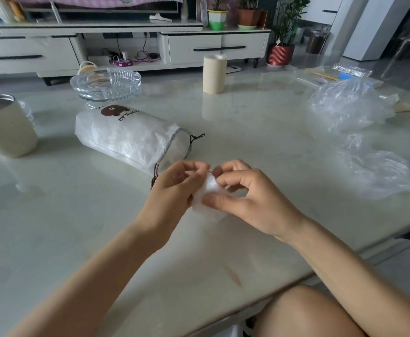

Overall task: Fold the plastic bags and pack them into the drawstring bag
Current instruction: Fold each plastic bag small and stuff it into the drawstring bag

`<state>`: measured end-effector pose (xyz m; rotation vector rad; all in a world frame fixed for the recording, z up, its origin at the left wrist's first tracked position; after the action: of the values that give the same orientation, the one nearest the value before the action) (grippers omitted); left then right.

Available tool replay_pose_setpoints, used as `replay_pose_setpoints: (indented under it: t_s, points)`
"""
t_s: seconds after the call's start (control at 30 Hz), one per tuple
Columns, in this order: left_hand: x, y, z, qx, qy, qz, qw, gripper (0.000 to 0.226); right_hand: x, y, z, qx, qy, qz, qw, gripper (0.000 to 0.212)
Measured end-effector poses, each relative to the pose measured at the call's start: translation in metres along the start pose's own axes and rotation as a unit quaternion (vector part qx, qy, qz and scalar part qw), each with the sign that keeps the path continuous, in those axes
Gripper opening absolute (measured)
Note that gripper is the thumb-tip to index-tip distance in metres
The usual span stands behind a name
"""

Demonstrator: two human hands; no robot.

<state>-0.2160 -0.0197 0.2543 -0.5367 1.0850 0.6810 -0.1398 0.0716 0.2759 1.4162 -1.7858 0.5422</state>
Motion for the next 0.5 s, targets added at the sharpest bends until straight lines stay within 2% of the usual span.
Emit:
replay_pose_setpoints:
  t_s: [0.1,0.13,0.2,0.27,0.3,0.33,0.4,0.43,0.47,0.5]
  points:
    - [0.011,0.001,0.001,0.010,0.006,-0.077,0.997,0.016,0.004,0.001,-0.002,-0.043,0.022,-0.040,0.998,0.007]
    - [0.014,0.001,0.003,0.023,0.015,-0.095,0.995,0.019,0.005,0.001,0.000,-0.031,0.058,-0.040,0.997,0.004]
    - [0.015,0.000,0.003,0.035,0.035,-0.103,0.993,0.025,0.004,0.000,0.004,-0.017,0.136,-0.027,0.990,0.010]
    - [0.005,-0.001,0.000,0.011,0.108,-0.040,0.993,0.025,0.001,0.002,0.000,-0.046,0.185,-0.015,0.982,0.010]
    - [-0.006,-0.001,-0.004,-0.018,0.181,0.039,0.983,0.024,-0.002,0.004,-0.004,-0.069,0.186,-0.006,0.980,0.011]
    - [-0.023,-0.003,-0.007,-0.060,0.262,0.149,0.951,0.021,-0.006,0.006,-0.006,-0.083,0.186,0.012,0.979,0.015]
    - [-0.056,-0.017,-0.008,-0.136,0.403,0.368,0.827,0.006,-0.015,0.012,-0.007,-0.074,0.194,0.047,0.977,0.011]
    - [-0.060,-0.018,-0.009,-0.156,0.463,0.420,0.765,0.012,-0.017,0.014,-0.005,-0.059,0.190,0.057,0.978,0.007]
    - [-0.058,-0.014,-0.012,-0.159,0.507,0.435,0.727,0.026,-0.017,0.016,-0.003,-0.050,0.171,0.058,0.982,0.006]
    - [-0.053,-0.004,-0.019,-0.154,0.539,0.421,0.713,0.039,-0.016,0.018,-0.002,-0.053,0.126,0.044,0.990,0.006]
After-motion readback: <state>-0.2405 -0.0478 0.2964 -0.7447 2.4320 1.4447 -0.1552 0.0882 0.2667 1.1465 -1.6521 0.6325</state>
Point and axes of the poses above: each hand's wrist, its own y-axis towards the middle knuckle, its own z-axis out of the palm, x = y × z, the point moved 7 cm from there along y, towards the middle knuckle, and after that the axes turned 12 degrees about -y, right-handed, at the moved point
